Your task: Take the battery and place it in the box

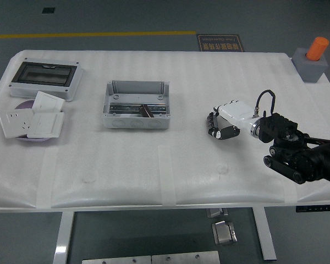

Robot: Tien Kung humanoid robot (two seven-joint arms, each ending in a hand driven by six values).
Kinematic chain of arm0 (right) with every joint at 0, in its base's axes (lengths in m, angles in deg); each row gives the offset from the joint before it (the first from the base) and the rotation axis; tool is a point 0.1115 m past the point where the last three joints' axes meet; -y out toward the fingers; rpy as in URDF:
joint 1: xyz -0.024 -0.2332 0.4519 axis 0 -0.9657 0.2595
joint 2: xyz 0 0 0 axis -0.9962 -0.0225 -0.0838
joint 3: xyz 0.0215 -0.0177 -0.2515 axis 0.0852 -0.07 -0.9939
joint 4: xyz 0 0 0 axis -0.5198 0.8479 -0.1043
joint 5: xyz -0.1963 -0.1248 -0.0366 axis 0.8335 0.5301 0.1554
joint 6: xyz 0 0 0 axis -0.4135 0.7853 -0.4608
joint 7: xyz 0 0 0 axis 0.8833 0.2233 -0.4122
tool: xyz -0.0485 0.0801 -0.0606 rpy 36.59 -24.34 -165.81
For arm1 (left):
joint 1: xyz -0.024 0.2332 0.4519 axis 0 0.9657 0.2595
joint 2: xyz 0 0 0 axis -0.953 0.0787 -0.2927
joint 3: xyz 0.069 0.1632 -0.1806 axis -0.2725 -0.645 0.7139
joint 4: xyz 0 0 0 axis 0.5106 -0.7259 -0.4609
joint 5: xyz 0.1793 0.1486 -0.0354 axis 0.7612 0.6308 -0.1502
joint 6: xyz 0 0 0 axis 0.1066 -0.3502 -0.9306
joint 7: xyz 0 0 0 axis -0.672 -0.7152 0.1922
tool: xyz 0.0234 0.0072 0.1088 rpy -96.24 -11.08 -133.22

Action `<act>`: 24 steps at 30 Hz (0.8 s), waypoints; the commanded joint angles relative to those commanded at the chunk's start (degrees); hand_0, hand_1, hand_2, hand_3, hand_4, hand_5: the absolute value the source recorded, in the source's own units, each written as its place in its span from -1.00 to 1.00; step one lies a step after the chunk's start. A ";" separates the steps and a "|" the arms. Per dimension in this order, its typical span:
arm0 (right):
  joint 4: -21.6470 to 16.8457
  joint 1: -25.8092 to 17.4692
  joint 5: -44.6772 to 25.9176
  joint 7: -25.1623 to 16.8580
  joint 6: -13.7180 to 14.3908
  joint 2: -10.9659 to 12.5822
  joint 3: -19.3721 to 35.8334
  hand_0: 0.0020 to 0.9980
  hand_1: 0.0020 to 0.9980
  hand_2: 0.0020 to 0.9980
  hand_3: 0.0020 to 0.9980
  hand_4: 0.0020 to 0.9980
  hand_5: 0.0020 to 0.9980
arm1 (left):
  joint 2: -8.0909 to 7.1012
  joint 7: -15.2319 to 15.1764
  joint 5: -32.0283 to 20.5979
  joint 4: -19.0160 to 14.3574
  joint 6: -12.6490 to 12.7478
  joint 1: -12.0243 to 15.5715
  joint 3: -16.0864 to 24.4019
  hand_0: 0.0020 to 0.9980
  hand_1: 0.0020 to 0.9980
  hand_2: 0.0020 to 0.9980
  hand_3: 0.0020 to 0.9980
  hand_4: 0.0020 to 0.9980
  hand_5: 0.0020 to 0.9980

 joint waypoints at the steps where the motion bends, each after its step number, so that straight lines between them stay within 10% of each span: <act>1: -0.14 0.03 -0.05 0.07 0.26 0.05 -0.13 0.76 0.52 0.45 0.41 0.10 -0.03 | 0.01 0.00 0.01 0.02 0.01 -0.01 0.04 0.18 0.23 -0.02 0.23 -0.14 0.05; 14: -9.09 1.23 -0.38 2.47 6.06 1.90 3.10 0.73 0.49 0.38 0.36 -0.49 -0.20 | 0.25 -0.07 -0.17 0.26 0.35 0.18 0.43 0.18 0.23 -0.01 0.23 -0.14 0.05; 24: -12.66 2.78 0.14 3.42 7.06 -4.48 10.06 0.71 0.48 0.36 0.32 -0.64 -0.13 | 0.32 0.33 0.97 0.55 0.19 0.38 1.83 0.18 0.23 -0.01 0.23 -0.14 0.05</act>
